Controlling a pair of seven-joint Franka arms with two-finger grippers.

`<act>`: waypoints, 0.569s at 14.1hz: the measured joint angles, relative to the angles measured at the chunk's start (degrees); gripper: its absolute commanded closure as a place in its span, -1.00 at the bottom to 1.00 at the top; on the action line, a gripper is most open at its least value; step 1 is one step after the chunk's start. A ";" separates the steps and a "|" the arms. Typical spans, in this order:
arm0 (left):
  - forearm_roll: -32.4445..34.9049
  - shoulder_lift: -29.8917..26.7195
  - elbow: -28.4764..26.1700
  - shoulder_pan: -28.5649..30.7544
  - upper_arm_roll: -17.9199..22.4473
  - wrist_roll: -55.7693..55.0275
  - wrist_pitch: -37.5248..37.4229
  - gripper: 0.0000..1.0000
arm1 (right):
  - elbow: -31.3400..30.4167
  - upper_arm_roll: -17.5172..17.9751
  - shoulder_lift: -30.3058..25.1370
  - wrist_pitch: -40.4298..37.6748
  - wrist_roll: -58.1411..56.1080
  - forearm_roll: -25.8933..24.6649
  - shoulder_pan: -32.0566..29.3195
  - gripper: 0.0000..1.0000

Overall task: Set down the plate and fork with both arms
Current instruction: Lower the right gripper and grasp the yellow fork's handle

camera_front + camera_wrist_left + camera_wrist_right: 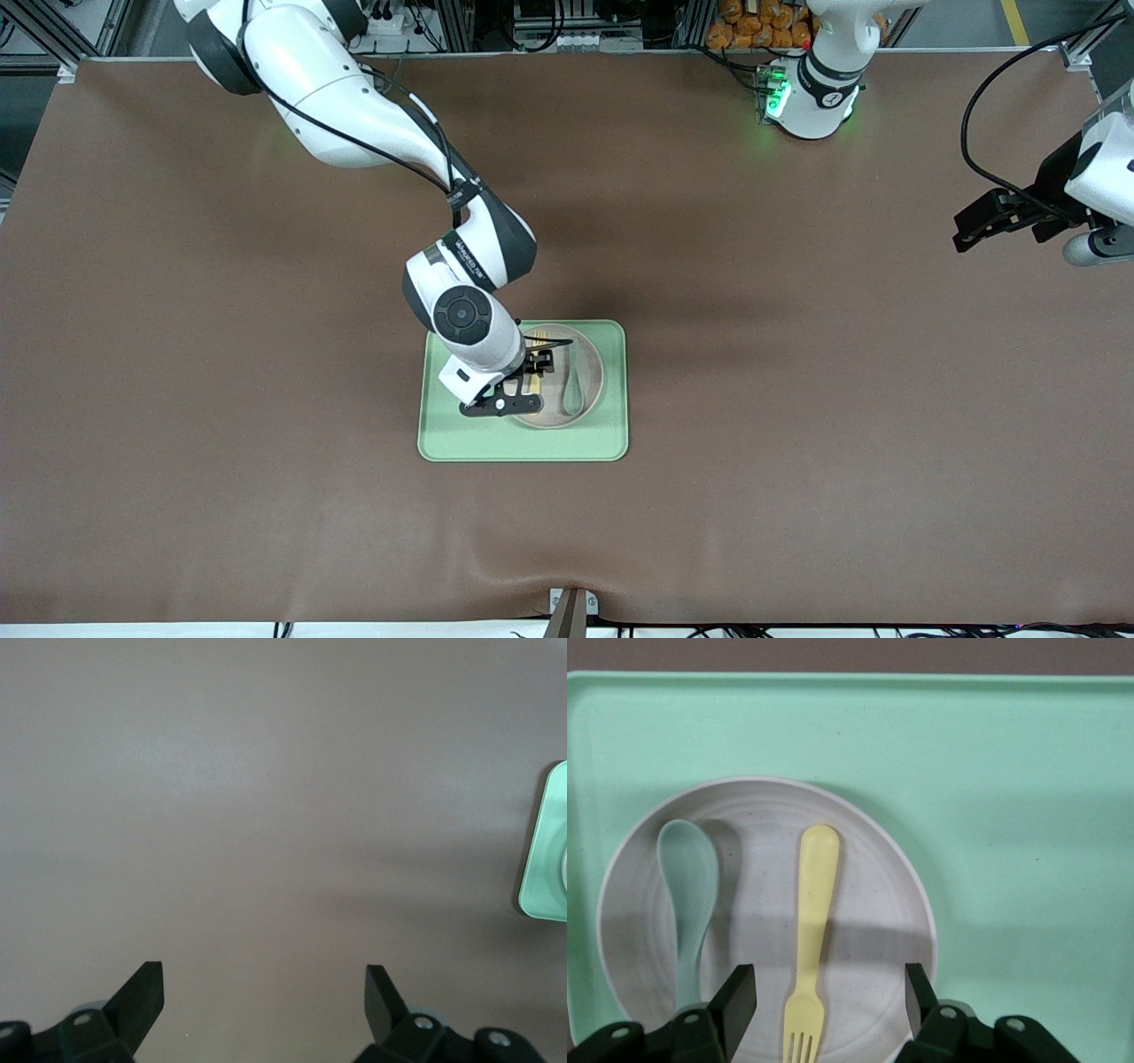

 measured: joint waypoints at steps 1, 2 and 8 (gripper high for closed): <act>0.00 -0.01 -0.04 0.00 0.00 0.00 0.00 -1.00 | 0.00 0.00 0.32 0.08 0.19 -0.75 0.24 -0.29; 0.00 -0.01 -0.12 0.00 0.00 0.00 0.00 -1.00 | 0.00 0.00 0.63 0.15 0.39 -1.38 0.34 -0.23; 0.00 -0.01 -0.20 0.05 0.04 0.00 0.02 -1.00 | 0.00 0.00 1.80 1.60 1.54 -1.59 1.37 -0.21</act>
